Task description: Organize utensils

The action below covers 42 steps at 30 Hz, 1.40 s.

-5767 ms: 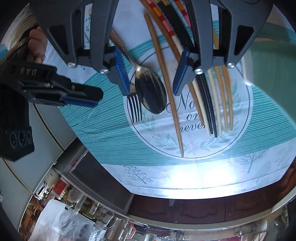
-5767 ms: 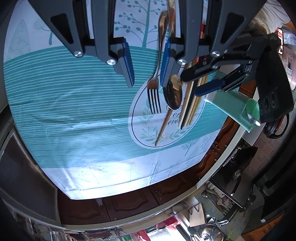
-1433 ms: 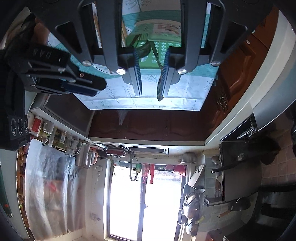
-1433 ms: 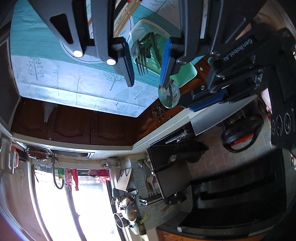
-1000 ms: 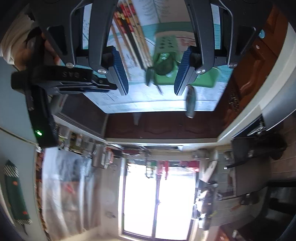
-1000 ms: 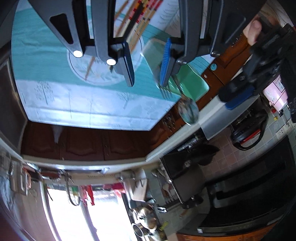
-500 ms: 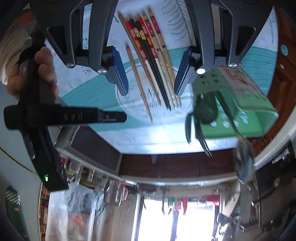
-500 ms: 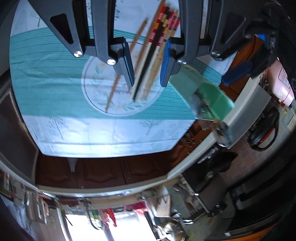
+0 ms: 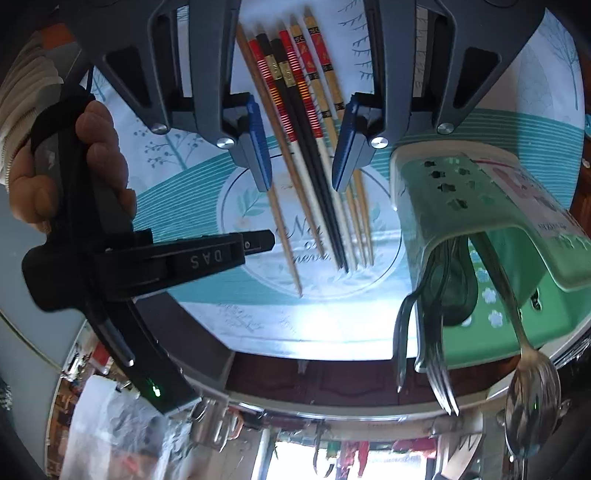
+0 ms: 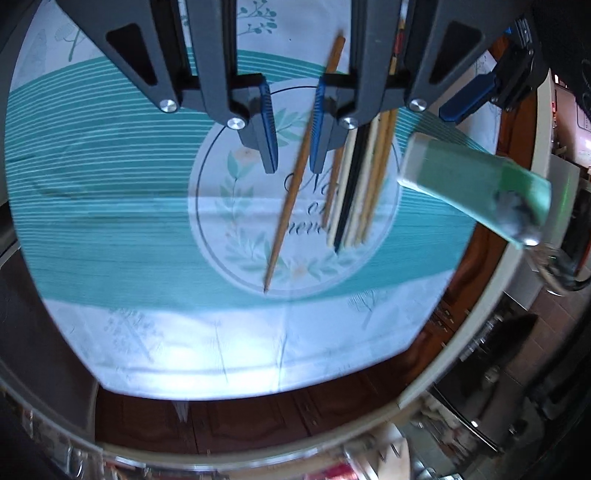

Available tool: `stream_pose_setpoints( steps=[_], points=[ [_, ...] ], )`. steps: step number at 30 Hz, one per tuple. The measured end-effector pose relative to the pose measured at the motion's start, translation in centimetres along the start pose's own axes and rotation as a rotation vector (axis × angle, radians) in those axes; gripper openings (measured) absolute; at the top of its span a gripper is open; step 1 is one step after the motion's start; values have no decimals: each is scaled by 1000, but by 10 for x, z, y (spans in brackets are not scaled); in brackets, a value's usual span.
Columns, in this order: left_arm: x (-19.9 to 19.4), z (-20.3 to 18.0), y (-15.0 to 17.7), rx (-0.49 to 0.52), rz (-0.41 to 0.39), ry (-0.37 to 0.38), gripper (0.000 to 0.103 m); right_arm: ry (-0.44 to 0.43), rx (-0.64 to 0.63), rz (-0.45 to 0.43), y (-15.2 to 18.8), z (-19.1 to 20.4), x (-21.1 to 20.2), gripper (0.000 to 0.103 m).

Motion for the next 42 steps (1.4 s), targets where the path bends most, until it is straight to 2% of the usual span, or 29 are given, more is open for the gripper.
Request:
stream_pose_setpoints(
  steps=[3,8,16,21,27,34,42],
  points=[
    [9,3,3,-9,38,-6,22,14,-7,30,0,4,11,17],
    [21,4,6,-16,79,-17,21,58,-15,69,-6,11,25,17],
    [33,4,-5,-21,100,-2,19,190,-75,128,-13,14,46,17],
    [42,-3,-12,-11,146,23,12,261,-166,122,-11,17,47,9],
    [64,-14,-22,6,261,41,7,188,-122,143,7,-2,31,7],
    [97,-6,-29,-43,419,5,7,111,-30,161,30,-33,11,7],
    [110,-2,-28,-59,469,-32,6,60,14,147,40,-44,4,7]
  ],
)
Point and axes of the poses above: each gripper's, at about its wrist camera, not at the fingertips, and x roughly the way its jaws point, z to its left, y to its underside, the point moved 9 cm from there along x, roughly the way its jaws point, and after that the axes turned 3 degrees about z, right-handed, at the moved point
